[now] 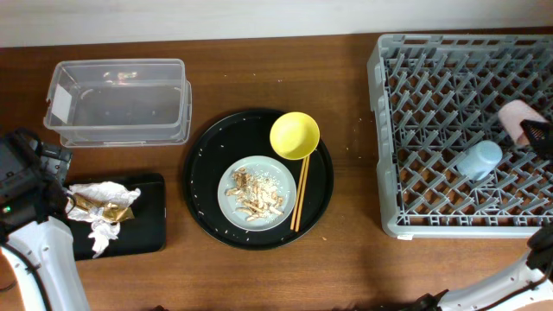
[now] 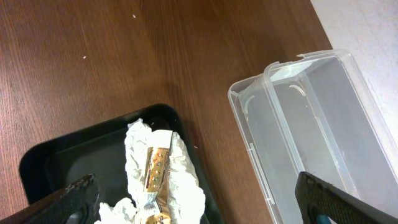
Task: Sort waste into correct bins and load items into the dishwasher rack
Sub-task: 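Place the pink cup upside down in the dish rack, then reach the right gripper to the yellow bowl and grasp its rim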
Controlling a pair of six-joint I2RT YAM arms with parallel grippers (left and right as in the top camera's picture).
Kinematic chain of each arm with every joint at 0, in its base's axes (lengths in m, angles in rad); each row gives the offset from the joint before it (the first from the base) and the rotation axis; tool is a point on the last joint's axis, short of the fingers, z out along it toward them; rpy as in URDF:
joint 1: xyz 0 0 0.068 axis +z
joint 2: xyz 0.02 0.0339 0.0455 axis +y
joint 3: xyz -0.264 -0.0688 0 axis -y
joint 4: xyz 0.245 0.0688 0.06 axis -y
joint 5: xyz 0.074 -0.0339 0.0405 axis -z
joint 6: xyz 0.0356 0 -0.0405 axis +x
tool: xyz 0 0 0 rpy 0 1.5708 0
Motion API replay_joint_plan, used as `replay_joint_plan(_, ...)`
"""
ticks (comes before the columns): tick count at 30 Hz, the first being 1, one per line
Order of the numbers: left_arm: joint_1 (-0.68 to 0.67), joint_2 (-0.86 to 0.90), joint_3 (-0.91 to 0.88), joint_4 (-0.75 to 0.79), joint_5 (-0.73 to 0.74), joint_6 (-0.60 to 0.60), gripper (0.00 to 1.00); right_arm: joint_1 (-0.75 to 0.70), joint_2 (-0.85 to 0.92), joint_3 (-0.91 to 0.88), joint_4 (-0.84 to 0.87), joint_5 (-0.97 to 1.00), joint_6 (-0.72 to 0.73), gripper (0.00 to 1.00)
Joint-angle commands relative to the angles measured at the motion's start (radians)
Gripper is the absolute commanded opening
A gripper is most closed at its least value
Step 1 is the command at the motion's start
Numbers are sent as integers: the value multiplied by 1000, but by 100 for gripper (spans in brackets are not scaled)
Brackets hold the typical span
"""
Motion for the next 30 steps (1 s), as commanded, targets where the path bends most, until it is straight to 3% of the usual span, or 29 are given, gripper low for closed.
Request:
replay_joint_plan(1,3,-6,3,1,-4,12,99,-7,33,-8,-32,73,26,4)
replay_joint_plan(3,3,-6,3,1,-4,12,99,-31,32,-8,-70,193,78,4)
replay_joint_plan(11,3,-6,3,1,-4,12,99,-116,-85,-7,-192,344,274,10)
replay_joint_plan(14,3,-6,3,1,-4,12,99,-116,-109,-7,-271,470,281,11)
replay_joint_plan(18,3,-6,3,1,-4,12,99,-117,-246,-7,-337,485,341,11)
replay_joint_plan(22,3,-6,3,1,-4,12,99,-76,-501,-7,-380,491,358,19)
replay_joint_plan(24,3,-6,3,1,-4,12,99,-7,-600,-7,-330,555,358,43)
replay_joint_plan(25,3,-6,3,1,-4,12,99,21,-607,-7,-306,595,358,43)
replay_joint_plan(26,3,-6,3,1,-4,13,99,105,-586,-7,-262,787,359,20)
replay_joint_plan(28,3,-6,3,1,-4,12,99,207,-489,-8,-186,951,359,15)
replay_joint_plan(30,3,-6,3,1,-4,12,99,261,-324,-7,-133,978,359,4)
